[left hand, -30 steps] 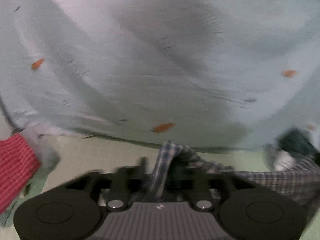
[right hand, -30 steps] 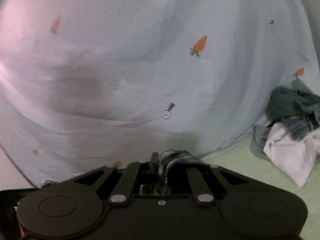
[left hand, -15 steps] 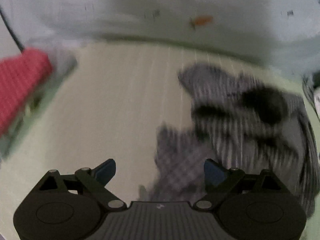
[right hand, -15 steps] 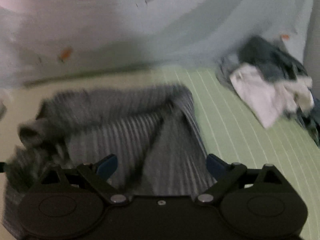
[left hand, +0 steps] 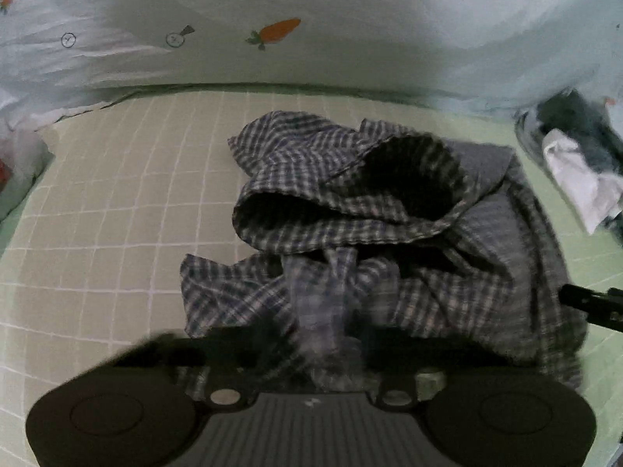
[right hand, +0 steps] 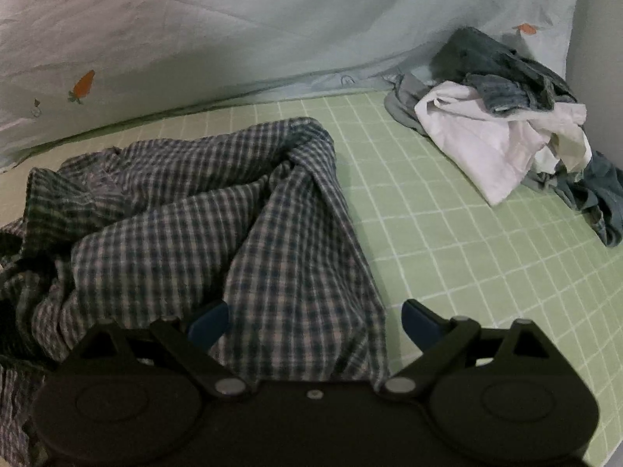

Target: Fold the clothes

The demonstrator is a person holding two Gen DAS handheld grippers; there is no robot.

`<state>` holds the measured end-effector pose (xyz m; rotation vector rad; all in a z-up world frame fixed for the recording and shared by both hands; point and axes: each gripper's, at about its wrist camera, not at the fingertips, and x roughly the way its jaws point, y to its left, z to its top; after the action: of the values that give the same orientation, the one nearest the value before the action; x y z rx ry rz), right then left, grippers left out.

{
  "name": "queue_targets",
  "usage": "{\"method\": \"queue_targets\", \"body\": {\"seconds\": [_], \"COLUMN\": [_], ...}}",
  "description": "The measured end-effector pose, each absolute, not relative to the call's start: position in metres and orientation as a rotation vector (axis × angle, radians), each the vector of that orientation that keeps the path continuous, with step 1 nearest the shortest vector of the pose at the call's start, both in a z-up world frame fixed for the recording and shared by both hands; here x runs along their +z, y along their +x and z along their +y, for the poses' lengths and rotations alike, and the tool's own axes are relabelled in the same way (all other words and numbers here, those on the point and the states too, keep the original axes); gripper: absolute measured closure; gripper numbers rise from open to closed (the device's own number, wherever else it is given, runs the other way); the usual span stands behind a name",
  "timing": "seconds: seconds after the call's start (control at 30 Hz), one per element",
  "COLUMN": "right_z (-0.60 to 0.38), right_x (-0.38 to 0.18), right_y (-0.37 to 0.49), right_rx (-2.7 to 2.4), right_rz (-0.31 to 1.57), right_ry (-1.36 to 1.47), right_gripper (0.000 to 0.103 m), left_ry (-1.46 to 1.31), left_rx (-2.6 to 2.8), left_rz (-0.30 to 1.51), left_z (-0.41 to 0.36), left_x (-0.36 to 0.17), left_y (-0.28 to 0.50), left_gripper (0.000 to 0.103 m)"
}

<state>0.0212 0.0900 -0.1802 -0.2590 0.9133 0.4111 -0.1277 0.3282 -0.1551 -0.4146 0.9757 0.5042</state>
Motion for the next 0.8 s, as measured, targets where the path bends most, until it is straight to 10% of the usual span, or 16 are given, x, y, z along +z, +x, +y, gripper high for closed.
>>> {"method": "queue_targets", "body": {"seconds": [0.37,0.53,0.6,0.67,0.8], "right_z": [0.084,0.086,0.086,0.085,0.08], "right_x": [-0.206,-0.219,-0.224,-0.226,-0.209], "right_y": [0.027,0.029,0.036,0.042,0.044], "right_rx": [0.39,0.394,0.394,0.411,0.467], "right_rz": [0.973,0.996,1.027,1.041,0.975], "right_ry": [-0.315,-0.344,-0.329,-0.303,-0.223], "right_gripper": [0.007,0.006,0.007,0.016,0.094], "left_ry": [-0.302,-0.343,-0.354,-0.38,-0.444], "left_rx": [1.07,1.12,1.076,1.038,0.959], "left_rz": [0.631,0.689,0.718,0.728,0.751], "left_z": [0.419,0.433,0.421,0.407,0.388], "left_x": [-0.066,-0.074,-0.081,-0.087,-0.098], "left_y": [-0.2,-0.208,-0.206,-0.207,-0.208], "left_gripper": [0.096,0.082,0.058,0.041,0.037]}}
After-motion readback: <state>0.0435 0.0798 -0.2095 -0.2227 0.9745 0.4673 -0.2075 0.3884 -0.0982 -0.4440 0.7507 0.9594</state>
